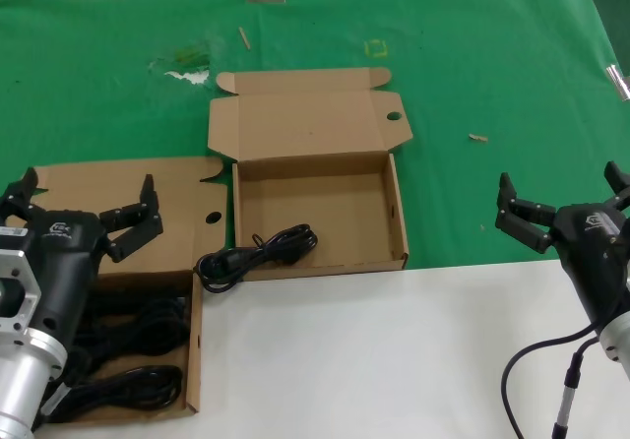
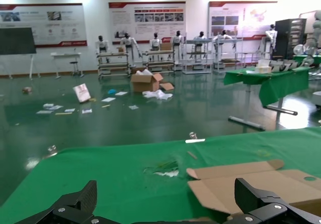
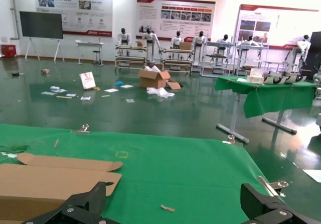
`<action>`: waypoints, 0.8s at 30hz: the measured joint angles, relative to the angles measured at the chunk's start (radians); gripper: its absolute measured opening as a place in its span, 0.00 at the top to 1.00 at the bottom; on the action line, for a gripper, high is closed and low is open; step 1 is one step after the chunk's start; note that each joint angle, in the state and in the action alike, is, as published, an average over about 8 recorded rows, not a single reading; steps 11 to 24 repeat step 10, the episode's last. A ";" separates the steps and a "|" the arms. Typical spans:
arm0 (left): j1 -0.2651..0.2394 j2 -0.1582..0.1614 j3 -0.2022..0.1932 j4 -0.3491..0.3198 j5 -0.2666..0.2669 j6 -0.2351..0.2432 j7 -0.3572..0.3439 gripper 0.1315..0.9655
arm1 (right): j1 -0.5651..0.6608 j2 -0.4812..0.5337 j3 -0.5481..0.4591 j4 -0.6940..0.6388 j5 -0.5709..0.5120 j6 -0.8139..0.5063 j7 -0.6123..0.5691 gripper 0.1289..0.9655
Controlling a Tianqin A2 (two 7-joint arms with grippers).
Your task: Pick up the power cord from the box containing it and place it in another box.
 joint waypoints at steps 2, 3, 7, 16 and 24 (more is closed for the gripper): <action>0.001 -0.002 0.002 0.007 -0.012 -0.010 0.007 0.00 | 0.000 0.000 0.000 0.000 0.000 0.000 0.000 0.07; 0.001 -0.002 0.003 0.011 -0.019 -0.015 0.010 0.00 | 0.000 0.000 0.000 0.000 0.000 0.000 0.000 0.05; 0.002 -0.006 0.007 0.026 -0.043 -0.036 0.024 0.00 | 0.000 0.000 0.000 0.000 0.000 0.000 0.000 0.03; 0.003 -0.007 0.009 0.031 -0.052 -0.043 0.029 0.00 | 0.000 0.000 0.000 0.000 0.000 0.000 0.000 0.02; 0.003 -0.007 0.009 0.031 -0.052 -0.043 0.029 0.00 | 0.000 0.000 0.000 0.000 0.000 0.000 0.000 0.02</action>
